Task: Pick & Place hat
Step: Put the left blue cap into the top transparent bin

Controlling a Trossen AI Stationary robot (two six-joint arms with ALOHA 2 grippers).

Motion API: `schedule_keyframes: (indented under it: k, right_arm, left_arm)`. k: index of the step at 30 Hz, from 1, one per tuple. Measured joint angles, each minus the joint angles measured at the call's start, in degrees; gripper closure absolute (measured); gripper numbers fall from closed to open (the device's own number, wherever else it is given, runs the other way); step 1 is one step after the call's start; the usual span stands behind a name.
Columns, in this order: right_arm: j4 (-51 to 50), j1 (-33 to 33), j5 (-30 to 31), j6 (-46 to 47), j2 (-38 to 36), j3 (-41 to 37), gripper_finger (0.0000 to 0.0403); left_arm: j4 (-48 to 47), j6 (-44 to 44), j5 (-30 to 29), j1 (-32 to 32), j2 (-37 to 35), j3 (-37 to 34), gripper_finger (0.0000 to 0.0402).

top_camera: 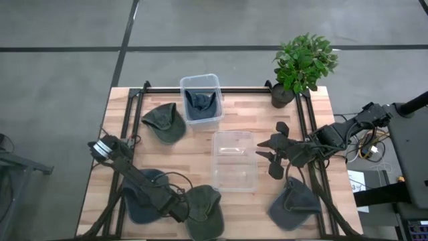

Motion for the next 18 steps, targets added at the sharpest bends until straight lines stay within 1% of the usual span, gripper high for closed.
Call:
schedule_keyframes:
  k: [5, 9, 13, 18]
  right_arm:
    - [-0.01, -0.01, 0.00, -0.02, 0.00, 0.00, 0.0284]
    - [-0.03, -0.02, 0.00, -0.02, 0.00, 0.00, 0.0284]
    - [-0.03, 0.00, 0.00, -0.01, -0.02, 0.00, 0.0284]
    - [-0.03, 0.00, 0.00, 0.00, -0.02, 0.00, 0.0284]
  left_arm:
    - [-0.19, 0.20, -0.04, 0.24, 0.27, -0.01, 0.0350]
    - [-1.47, 0.33, -1.62, 0.71, 0.16, 0.44, 0.0389]
    - [-2.66, 0.46, -5.87, 2.14, 0.09, 1.84, 0.0391]
    - [-2.74, 1.78, -11.47, 5.37, -1.52, 2.83, 0.0392]
